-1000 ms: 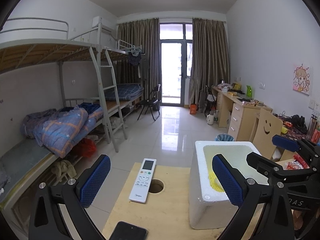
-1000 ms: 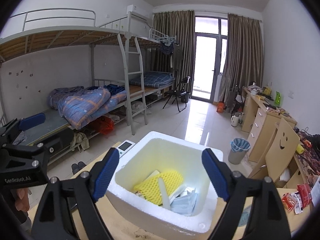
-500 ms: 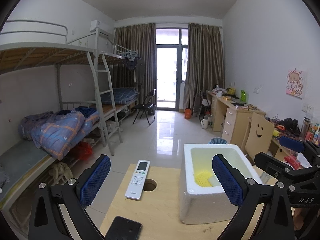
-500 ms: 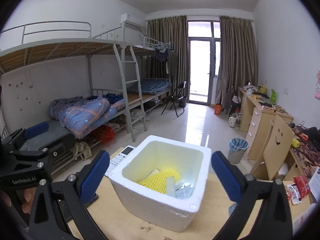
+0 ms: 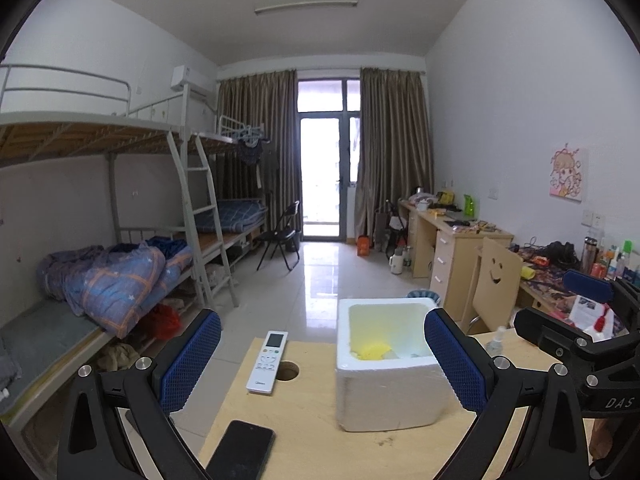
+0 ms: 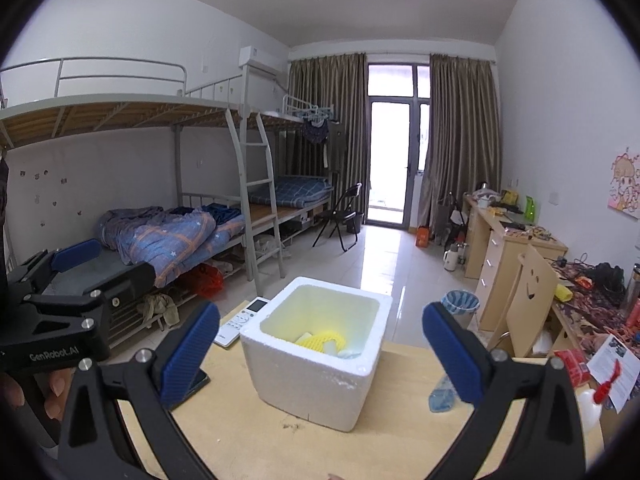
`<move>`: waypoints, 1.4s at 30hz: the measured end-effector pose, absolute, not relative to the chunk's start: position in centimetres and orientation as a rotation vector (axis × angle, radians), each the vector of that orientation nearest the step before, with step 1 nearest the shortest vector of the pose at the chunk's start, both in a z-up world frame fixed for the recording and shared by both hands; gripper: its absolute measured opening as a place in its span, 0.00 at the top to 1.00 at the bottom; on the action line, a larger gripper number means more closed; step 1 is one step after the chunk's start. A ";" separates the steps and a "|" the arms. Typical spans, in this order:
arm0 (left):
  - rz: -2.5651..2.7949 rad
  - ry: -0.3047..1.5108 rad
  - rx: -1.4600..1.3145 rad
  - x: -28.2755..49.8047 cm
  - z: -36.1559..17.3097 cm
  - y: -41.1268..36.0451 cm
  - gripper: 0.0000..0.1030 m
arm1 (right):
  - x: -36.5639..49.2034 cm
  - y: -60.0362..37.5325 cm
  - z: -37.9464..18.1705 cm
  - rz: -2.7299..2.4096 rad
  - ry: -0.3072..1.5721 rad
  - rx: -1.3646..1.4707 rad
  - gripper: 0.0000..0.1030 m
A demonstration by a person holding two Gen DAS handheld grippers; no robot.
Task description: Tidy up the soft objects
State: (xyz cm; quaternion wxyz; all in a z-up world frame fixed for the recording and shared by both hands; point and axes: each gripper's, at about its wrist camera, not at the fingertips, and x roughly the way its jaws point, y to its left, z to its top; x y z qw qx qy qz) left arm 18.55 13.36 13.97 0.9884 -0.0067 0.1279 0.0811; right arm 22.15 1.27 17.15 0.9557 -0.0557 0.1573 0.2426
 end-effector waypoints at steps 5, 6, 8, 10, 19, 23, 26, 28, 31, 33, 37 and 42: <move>0.138 0.221 0.001 15.6 14.6 11.7 0.01 | 19.6 -0.4 18.2 0.470 0.282 -0.081 0.00; 0.137 0.215 0.006 15.1 14.7 11.4 0.01 | 18.9 -0.8 18.4 0.469 0.279 -0.072 0.00; 0.133 0.212 0.017 14.2 14.9 10.7 0.01 | 17.9 -1.2 18.6 0.473 0.278 -0.070 0.00; 0.129 0.215 0.019 13.6 14.9 10.5 0.01 | 16.5 -1.5 18.5 0.463 0.262 -0.085 0.00; 0.090 0.193 0.032 8.7 14.7 8.1 0.01 | 11.4 -3.7 18.4 0.437 0.223 -0.074 0.00; 0.059 0.186 0.046 6.0 14.3 6.7 0.01 | 8.7 -4.9 18.1 0.417 0.208 -0.058 0.00; 0.051 0.176 0.054 3.8 13.9 6.1 0.01 | 6.6 -5.7 17.9 0.410 0.195 -0.057 0.00; 0.046 0.182 0.053 2.8 13.8 5.9 0.01 | 5.2 -5.8 17.7 0.406 0.182 -0.063 0.00; 0.048 0.174 0.049 1.3 13.7 5.8 0.01 | 3.3 -6.0 17.6 0.398 0.167 -0.073 0.00; 0.044 0.164 0.037 0.3 13.7 5.9 0.01 | 2.3 -6.2 17.6 0.397 0.154 -0.065 0.00; 0.047 0.140 0.030 -0.9 14.0 6.0 0.01 | 1.3 -6.7 17.3 0.407 0.155 -0.053 0.00; 0.045 0.120 0.027 -2.0 14.0 5.8 0.01 | 0.3 -7.0 16.9 0.403 0.144 -0.062 0.00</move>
